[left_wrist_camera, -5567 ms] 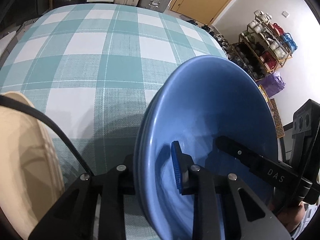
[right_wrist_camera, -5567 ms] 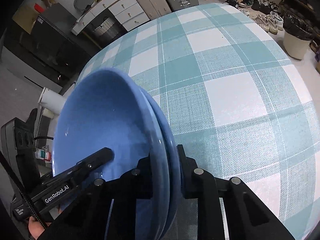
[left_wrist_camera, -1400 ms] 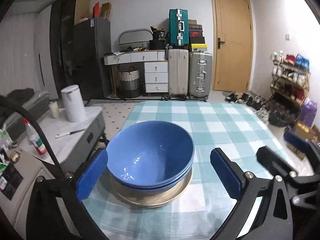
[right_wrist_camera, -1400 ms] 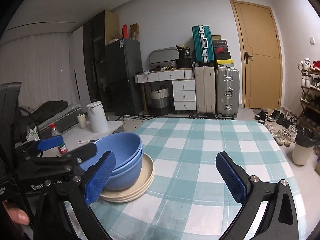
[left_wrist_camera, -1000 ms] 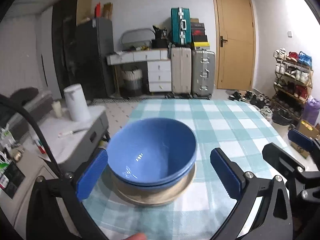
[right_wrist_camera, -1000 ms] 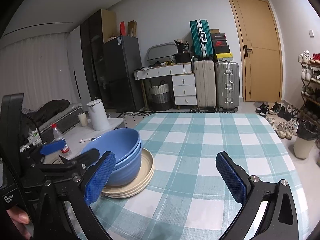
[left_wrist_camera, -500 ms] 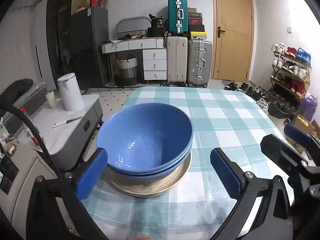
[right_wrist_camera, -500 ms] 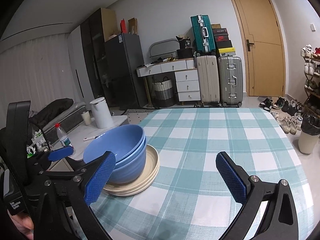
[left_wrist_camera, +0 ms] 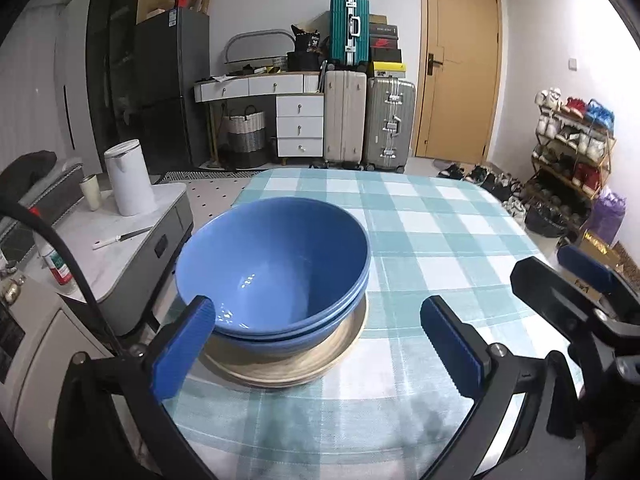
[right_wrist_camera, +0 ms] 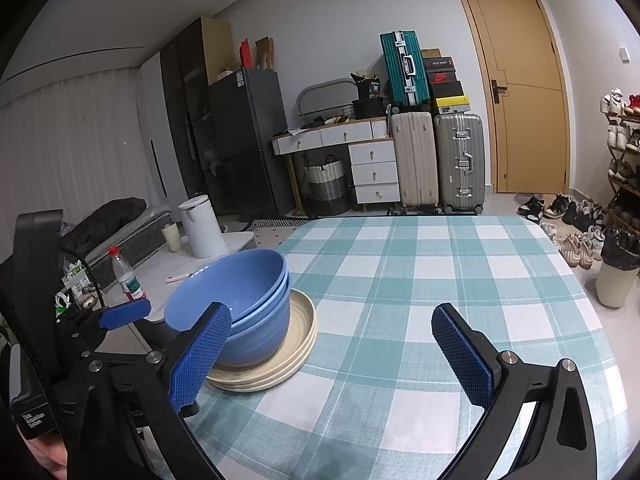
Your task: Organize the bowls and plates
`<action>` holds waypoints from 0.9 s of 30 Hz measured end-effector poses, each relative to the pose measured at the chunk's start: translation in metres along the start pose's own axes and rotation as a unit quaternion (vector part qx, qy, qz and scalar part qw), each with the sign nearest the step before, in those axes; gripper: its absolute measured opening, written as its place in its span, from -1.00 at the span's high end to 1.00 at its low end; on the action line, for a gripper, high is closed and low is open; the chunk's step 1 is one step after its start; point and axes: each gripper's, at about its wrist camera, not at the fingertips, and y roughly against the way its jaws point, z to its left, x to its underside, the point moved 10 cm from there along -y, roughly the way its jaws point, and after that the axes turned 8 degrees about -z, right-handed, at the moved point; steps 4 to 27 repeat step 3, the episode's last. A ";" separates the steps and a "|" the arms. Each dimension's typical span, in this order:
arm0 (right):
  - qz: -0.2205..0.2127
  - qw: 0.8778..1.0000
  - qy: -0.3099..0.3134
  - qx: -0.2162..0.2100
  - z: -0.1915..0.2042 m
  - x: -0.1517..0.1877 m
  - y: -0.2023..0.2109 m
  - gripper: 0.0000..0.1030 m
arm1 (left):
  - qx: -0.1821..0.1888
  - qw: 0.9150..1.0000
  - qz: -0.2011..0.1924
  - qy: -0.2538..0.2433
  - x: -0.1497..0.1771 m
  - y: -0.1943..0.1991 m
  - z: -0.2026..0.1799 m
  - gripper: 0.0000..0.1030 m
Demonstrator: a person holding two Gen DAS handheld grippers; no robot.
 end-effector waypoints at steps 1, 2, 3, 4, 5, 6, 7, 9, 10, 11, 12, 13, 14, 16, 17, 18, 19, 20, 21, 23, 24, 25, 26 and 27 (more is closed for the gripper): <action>0.000 1.000 -0.003 0.000 -0.001 0.000 0.000 -0.98 | -0.003 1.000 -0.008 -0.002 -0.001 0.002 0.000 -1.00; 0.001 1.000 -0.005 -0.001 -0.002 0.000 0.000 -0.98 | -0.008 1.000 -0.013 -0.006 -0.002 0.003 -0.001 -1.00; 0.001 1.000 -0.005 0.000 -0.003 0.000 -0.001 -0.98 | -0.015 1.000 -0.014 -0.013 -0.002 0.003 -0.003 -1.00; 0.001 1.000 -0.005 0.000 -0.003 0.000 -0.001 -0.98 | -0.015 1.000 -0.014 -0.013 -0.002 0.003 -0.003 -1.00; 0.001 1.000 -0.005 0.000 -0.003 0.000 -0.001 -0.98 | -0.015 1.000 -0.014 -0.013 -0.002 0.003 -0.003 -1.00; 0.001 1.000 -0.005 0.000 -0.003 0.000 -0.001 -0.98 | -0.015 1.000 -0.014 -0.013 -0.002 0.003 -0.003 -1.00; 0.001 1.000 -0.005 0.000 -0.003 0.000 -0.001 -0.98 | -0.015 1.000 -0.014 -0.013 -0.002 0.003 -0.003 -1.00; 0.001 1.000 -0.005 0.000 -0.003 0.000 -0.001 -0.98 | -0.015 1.000 -0.014 -0.013 -0.002 0.003 -0.003 -1.00; 0.001 1.000 -0.005 0.000 -0.003 0.000 -0.001 -0.98 | -0.015 1.000 -0.014 -0.013 -0.002 0.003 -0.003 -1.00; 0.001 1.000 -0.005 0.000 -0.003 0.000 -0.001 -0.98 | -0.015 1.000 -0.014 -0.013 -0.002 0.003 -0.003 -1.00; 0.001 1.000 -0.005 0.000 -0.003 0.000 -0.001 -0.98 | -0.015 1.000 -0.014 -0.013 -0.002 0.003 -0.003 -1.00; 0.001 1.000 -0.005 0.000 -0.003 0.000 -0.001 -0.98 | -0.015 1.000 -0.014 -0.013 -0.002 0.003 -0.003 -1.00; 0.001 1.000 -0.005 0.000 -0.003 0.000 -0.001 -0.98 | -0.015 1.000 -0.014 -0.013 -0.002 0.003 -0.003 -1.00; 0.001 1.000 -0.005 0.000 -0.003 0.000 -0.001 -0.98 | -0.015 1.000 -0.014 -0.013 -0.002 0.003 -0.003 -1.00; 0.001 1.000 -0.005 0.000 -0.003 0.000 -0.001 -0.98 | -0.015 1.000 -0.014 -0.013 -0.002 0.003 -0.003 -1.00; 0.001 1.000 -0.005 0.000 -0.003 0.000 -0.001 -0.98 | -0.015 1.000 -0.014 -0.013 -0.002 0.003 -0.003 -1.00; 0.001 1.000 -0.005 0.000 -0.003 0.000 -0.001 -0.98 | -0.015 1.000 -0.014 -0.013 -0.002 0.003 -0.003 -1.00; 0.001 1.000 -0.005 0.000 -0.003 0.000 -0.001 -0.98 | -0.015 1.000 -0.014 -0.013 -0.002 0.003 -0.003 -1.00; 0.001 1.000 -0.005 0.000 -0.003 0.000 -0.001 -0.98 | -0.015 1.000 -0.014 -0.013 -0.002 0.003 -0.003 -1.00; 0.001 1.000 -0.005 0.000 -0.003 0.000 -0.001 -0.98 | -0.015 1.000 -0.014 -0.013 -0.002 0.003 -0.003 -1.00; 0.001 1.000 -0.005 0.000 -0.003 0.000 -0.001 -0.98 | -0.015 1.000 -0.014 -0.013 -0.002 0.003 -0.003 -1.00; 0.001 1.000 -0.005 0.000 -0.003 0.000 -0.001 -0.98 | -0.015 1.000 -0.014 -0.013 -0.002 0.003 -0.003 -1.00; 0.001 1.000 -0.005 0.000 -0.003 0.000 -0.001 -0.98 | -0.015 1.000 -0.014 -0.013 -0.002 0.003 -0.003 -1.00; 0.001 1.000 -0.005 0.000 -0.003 0.000 -0.001 -0.98 | -0.015 1.000 -0.014 -0.013 -0.002 0.003 -0.003 -1.00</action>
